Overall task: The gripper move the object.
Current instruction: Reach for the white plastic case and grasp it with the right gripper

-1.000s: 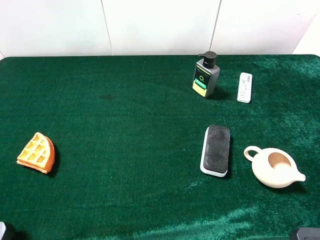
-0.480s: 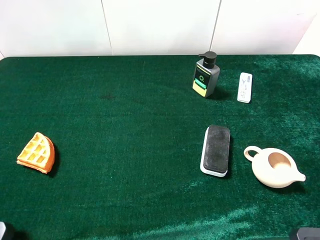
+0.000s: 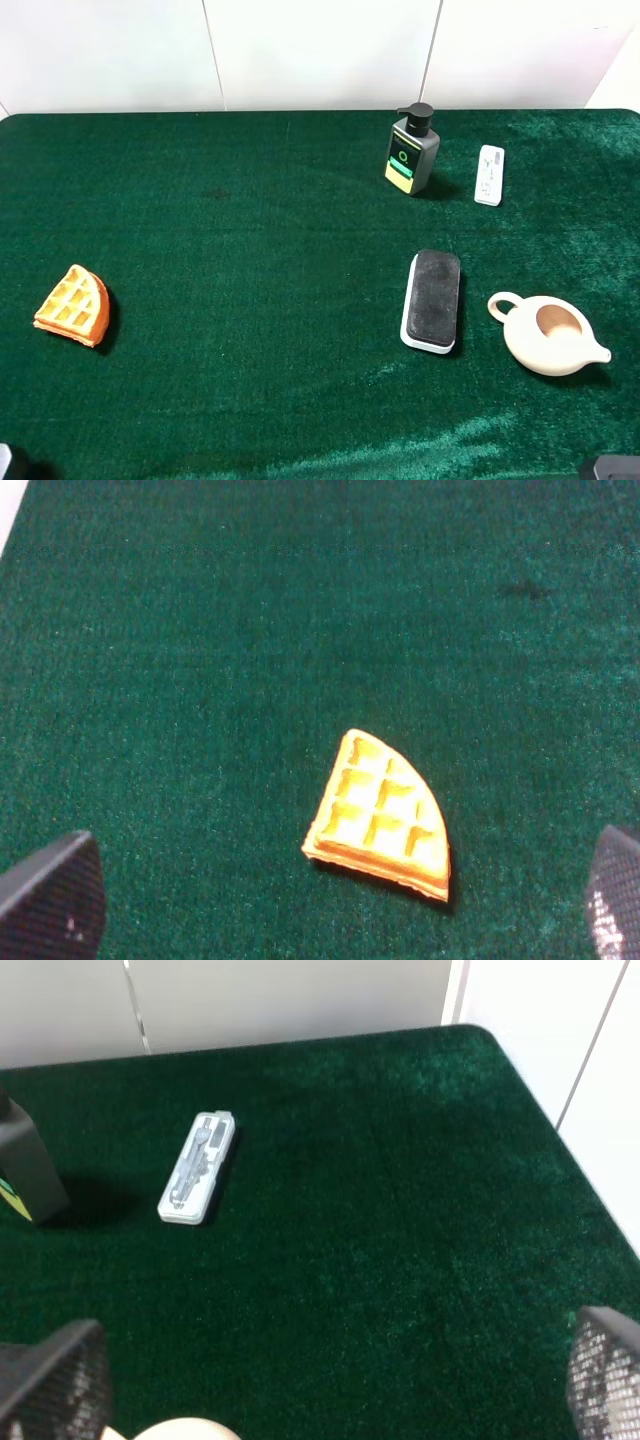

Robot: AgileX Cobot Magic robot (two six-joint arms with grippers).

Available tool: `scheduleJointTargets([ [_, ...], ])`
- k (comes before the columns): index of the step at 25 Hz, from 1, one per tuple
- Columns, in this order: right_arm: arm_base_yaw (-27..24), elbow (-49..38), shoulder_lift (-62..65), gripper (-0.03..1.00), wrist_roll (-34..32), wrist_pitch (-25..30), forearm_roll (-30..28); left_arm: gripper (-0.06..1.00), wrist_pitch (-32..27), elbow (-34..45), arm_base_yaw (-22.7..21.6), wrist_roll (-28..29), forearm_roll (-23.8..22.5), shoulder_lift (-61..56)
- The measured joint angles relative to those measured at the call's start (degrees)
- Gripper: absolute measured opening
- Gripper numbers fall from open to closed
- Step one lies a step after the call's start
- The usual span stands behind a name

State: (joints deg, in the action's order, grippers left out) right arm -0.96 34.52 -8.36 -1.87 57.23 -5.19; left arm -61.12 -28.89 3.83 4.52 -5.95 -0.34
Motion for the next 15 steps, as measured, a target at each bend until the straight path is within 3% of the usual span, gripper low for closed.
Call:
scheduleJointTargets([
  [15, 2.63, 18.64, -35.41, 0.70, -4.19, -0.46, 2.47, 0.98, 0.00, 0.00, 0.00, 0.00, 0.00, 0.00],
])
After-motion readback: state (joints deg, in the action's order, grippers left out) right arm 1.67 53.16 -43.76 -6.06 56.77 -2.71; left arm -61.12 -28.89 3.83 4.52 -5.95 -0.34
